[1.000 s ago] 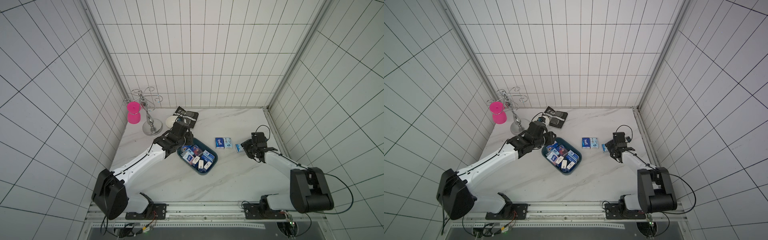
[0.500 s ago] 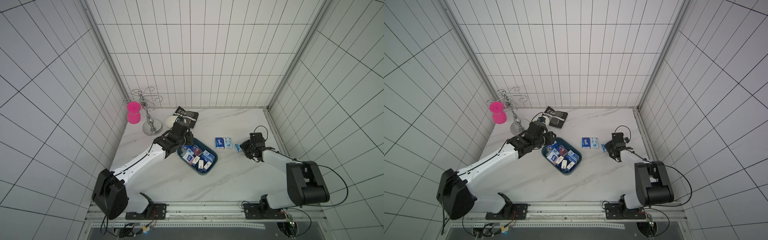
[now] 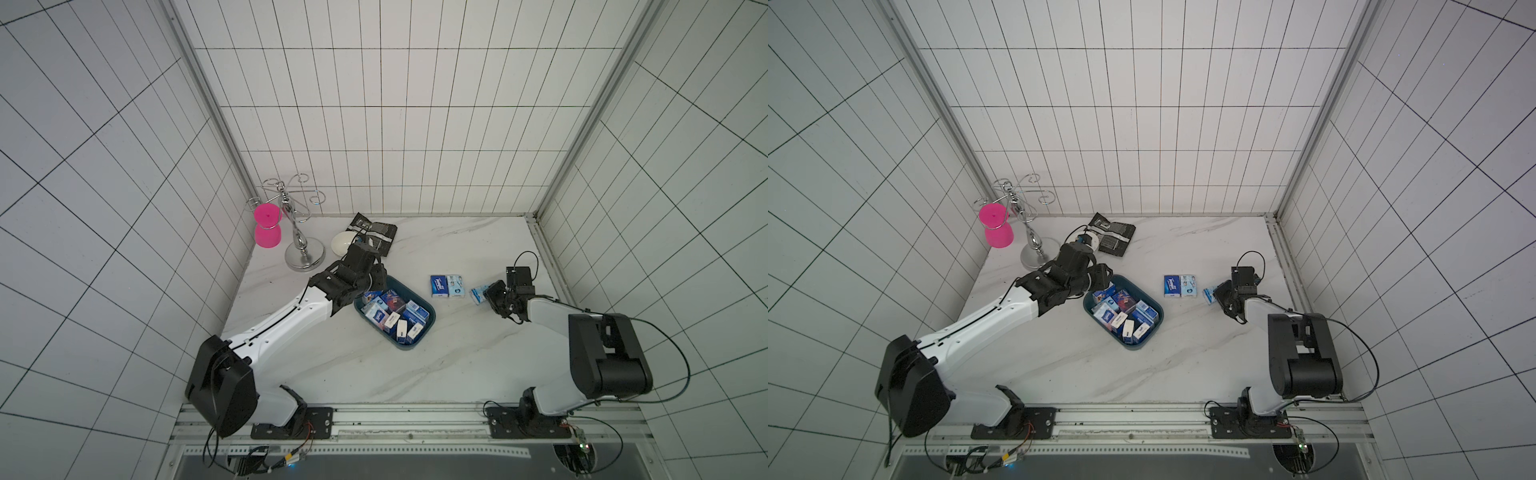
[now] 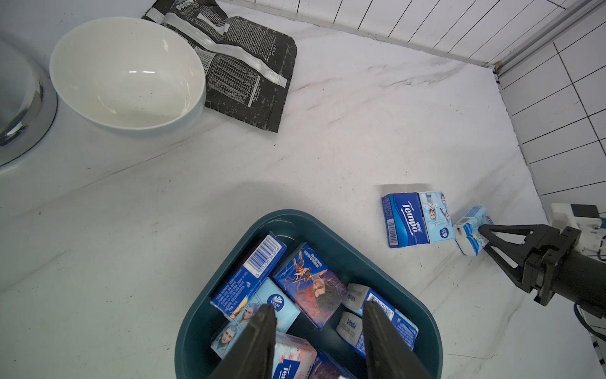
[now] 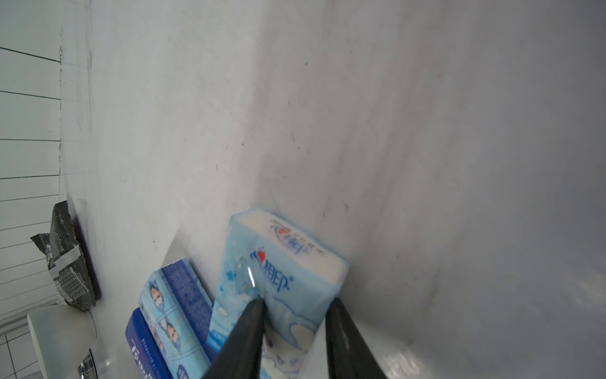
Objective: Take the pocket tissues out of the storage box
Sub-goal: Adjust the pocket tissues at the center of the board.
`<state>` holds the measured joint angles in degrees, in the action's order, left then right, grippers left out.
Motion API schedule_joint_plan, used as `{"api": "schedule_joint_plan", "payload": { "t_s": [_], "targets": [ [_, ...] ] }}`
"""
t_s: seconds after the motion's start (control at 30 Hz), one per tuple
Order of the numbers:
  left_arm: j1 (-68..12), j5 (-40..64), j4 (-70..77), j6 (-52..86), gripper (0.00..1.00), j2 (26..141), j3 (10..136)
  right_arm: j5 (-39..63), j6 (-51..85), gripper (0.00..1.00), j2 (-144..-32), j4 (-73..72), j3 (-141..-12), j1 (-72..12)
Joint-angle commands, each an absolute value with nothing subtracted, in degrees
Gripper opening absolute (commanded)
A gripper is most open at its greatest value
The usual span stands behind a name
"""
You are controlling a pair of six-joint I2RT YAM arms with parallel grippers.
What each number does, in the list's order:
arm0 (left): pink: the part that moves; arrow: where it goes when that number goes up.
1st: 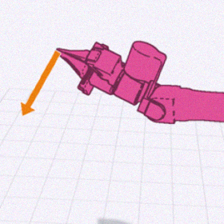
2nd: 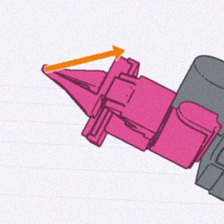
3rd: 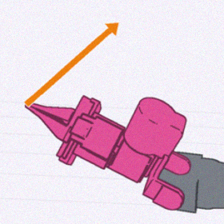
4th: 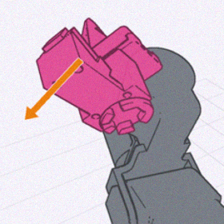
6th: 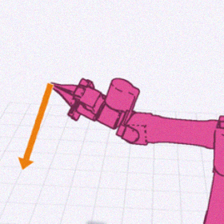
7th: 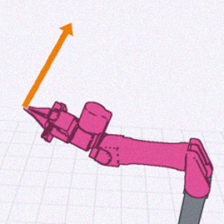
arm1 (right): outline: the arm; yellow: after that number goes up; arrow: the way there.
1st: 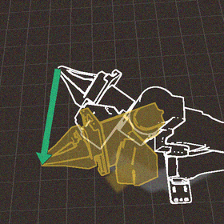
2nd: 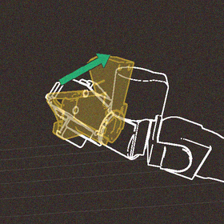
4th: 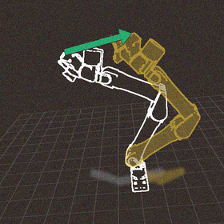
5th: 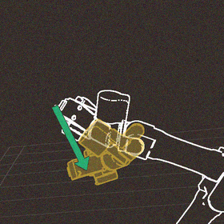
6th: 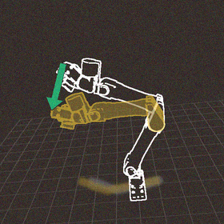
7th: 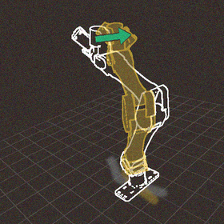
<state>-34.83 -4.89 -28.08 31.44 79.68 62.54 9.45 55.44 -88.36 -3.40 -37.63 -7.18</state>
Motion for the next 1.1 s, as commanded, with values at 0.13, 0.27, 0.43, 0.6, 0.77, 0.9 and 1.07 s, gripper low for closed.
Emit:
{"api": "schedule_joint_plan", "payload": {
  "t_s": [0.13, 0.27, 0.43, 0.6, 0.77, 0.9, 1.07],
  "targets": [
    [-34.8, -5.4, -27.2, 31.2, 0.46, 79.8, 62.6, 6.8, 47.8, 0.27, -87.1, 1.6, -36.9, -6.4],
    [-34.8, -5.6, -27.4, 31.2, 0.46, 79.8, 62.6, 5.0, 38.3, 0.26, -85.9, 8.3, -40.9, -6.2],
    [-34.5, -6.3, -27.5, 31.3, 0.47, 80.1, 62.7, 5.8, 33.3, 0.25, -88.0, 11.9, -42.8, -6.0],
    [-34.5, -5.5, -27.7, 31.6, 0.46, 80.3, 63.3, 7.8, 28.9, 0.26, -89.8, 12.0, -44.3, -5.6],
    [-34.5, -5.0, -27.4, 31.5, 0.47, 80.6, 63.6, 13.5, 22.0, 0.27, -94.5, 16.2, -50.8, -5.5],
    [-34.7, -4.3, -27.8, 31.2, 0.47, 80.8, 64.2, 16.0, 19.1, 0.26, -99.2, 17.9, -54.5, -5.5],
    [-34.7, -4.9, -27.6, 31.0, 0.47, 80.7, 63.9, 14.7, 17.5, 0.26, -101.8, 20.0, -57.4, -5.5]
  ]
}}
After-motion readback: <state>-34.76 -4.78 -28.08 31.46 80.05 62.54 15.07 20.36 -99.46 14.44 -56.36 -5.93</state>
